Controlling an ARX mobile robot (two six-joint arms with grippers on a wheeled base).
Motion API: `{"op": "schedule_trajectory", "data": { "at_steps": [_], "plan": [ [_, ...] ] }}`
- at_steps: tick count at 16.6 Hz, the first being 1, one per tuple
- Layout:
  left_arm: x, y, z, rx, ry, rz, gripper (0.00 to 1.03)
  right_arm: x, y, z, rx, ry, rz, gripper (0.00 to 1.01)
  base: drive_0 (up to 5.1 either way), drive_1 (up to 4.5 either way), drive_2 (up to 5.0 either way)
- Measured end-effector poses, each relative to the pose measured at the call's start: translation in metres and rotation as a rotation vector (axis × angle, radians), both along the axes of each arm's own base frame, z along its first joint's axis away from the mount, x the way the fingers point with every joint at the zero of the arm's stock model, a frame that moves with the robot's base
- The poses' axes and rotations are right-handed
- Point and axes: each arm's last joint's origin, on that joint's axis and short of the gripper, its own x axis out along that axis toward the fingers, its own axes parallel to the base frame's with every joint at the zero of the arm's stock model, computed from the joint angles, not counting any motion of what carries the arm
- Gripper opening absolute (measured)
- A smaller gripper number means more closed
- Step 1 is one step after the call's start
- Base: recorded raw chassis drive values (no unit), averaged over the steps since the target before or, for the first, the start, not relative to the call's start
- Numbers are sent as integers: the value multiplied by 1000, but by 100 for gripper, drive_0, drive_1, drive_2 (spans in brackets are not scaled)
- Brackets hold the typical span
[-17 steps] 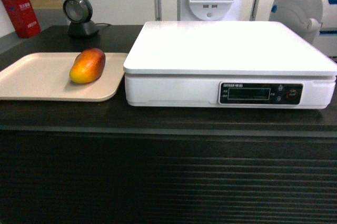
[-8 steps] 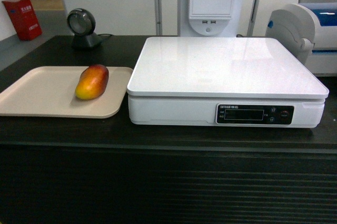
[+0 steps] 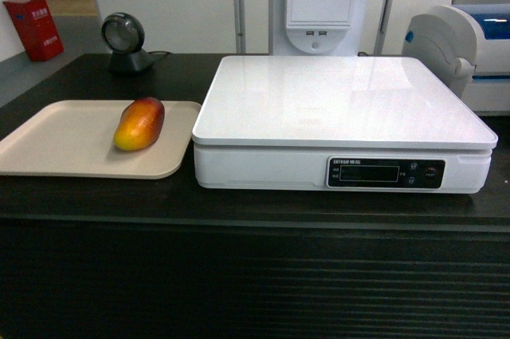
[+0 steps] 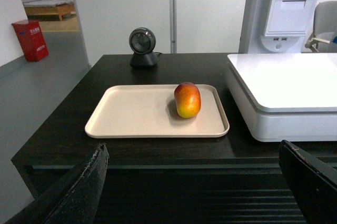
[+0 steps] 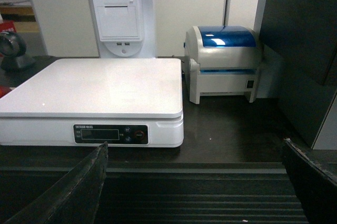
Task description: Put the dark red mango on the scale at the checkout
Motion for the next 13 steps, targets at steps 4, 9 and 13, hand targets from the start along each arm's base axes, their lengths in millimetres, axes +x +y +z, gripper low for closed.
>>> {"op": "schedule_trajectory", "data": {
  "at_steps": [4,9,13],
  "plan": [
    [0,0,0,0,0,0,98,0,0,0,0,0,0,98,0,0,0],
    [18,-6,26,-21,89,316,98,0,0,0,0,-1,2,98,0,0,0],
    [41,-2,55,-49,4,361,98,0,0,0,0,0,0,98,0,0,0]
  ]
}}
